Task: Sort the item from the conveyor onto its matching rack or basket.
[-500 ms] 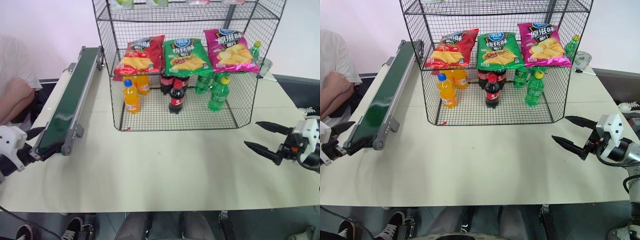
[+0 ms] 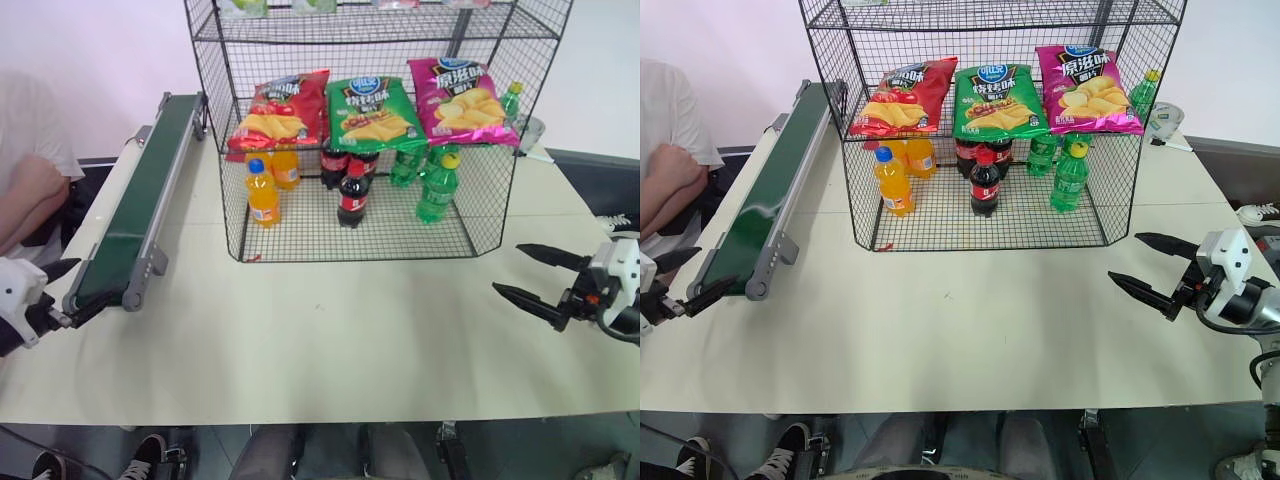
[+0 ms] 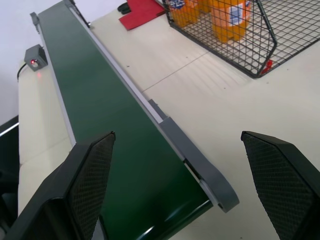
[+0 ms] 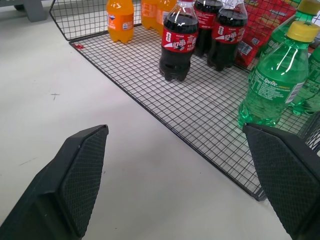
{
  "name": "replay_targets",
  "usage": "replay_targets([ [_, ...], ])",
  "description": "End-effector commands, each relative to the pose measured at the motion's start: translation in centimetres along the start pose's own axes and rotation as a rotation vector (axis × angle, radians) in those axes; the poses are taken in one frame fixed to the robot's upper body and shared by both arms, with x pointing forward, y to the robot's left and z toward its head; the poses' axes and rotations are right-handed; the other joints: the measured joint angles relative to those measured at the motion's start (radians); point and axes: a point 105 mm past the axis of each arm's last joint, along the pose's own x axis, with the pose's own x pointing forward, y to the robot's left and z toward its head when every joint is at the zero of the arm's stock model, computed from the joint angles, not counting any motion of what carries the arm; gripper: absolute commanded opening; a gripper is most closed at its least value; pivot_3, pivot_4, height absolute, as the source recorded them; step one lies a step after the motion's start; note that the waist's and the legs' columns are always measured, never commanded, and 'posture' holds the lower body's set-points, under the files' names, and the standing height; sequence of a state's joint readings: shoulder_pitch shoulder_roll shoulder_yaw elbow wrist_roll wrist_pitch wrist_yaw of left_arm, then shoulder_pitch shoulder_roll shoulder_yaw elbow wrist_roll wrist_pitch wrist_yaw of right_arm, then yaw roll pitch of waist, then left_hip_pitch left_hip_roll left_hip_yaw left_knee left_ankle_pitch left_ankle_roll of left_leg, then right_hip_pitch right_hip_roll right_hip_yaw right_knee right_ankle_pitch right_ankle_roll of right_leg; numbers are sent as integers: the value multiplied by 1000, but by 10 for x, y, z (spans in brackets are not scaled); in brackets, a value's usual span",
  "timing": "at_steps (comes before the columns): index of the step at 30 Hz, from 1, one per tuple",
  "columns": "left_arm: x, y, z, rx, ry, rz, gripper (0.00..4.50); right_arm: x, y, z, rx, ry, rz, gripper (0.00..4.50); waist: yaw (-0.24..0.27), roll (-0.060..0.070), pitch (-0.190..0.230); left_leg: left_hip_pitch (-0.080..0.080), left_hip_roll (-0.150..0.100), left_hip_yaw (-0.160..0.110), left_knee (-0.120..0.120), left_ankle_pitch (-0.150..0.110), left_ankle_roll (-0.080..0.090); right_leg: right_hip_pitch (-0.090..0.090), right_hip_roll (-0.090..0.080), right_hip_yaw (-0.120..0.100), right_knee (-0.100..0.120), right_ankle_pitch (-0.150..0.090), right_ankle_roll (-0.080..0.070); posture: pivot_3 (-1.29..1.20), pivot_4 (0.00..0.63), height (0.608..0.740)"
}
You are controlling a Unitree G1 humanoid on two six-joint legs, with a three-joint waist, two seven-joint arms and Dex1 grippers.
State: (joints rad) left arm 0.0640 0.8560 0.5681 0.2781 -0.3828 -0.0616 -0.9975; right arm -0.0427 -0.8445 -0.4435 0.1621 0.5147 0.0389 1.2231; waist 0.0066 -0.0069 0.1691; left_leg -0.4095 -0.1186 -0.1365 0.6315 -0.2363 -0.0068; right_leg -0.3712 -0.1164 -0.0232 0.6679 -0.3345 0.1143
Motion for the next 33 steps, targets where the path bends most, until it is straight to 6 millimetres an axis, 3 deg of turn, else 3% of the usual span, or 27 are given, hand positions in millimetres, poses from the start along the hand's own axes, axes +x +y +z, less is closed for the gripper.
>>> replay_targets([
  [1, -1, 11, 14, 27, -50, 52, 4214, 5, 0, 13, -30, -47, 0, 4500, 0, 0, 0, 0, 0, 0, 0, 0, 0, 0, 0, 0, 0, 0, 0, 0, 150, 740],
  [11, 0, -2, 12, 6, -65, 13, 4214, 21, 9, 18, -20, -80, 31, 4500, -4, 0, 0, 0, 0, 0, 0, 0, 0, 0, 0, 0, 0, 0, 0, 0, 150, 740],
  [33, 5, -7, 14, 10, -80, 21, 4214, 26, 8, 19, -20, -84, 38, 4500, -2, 0, 0, 0, 0, 0, 0, 0, 0, 0, 0, 0, -1, 0, 0, 0, 150, 740],
])
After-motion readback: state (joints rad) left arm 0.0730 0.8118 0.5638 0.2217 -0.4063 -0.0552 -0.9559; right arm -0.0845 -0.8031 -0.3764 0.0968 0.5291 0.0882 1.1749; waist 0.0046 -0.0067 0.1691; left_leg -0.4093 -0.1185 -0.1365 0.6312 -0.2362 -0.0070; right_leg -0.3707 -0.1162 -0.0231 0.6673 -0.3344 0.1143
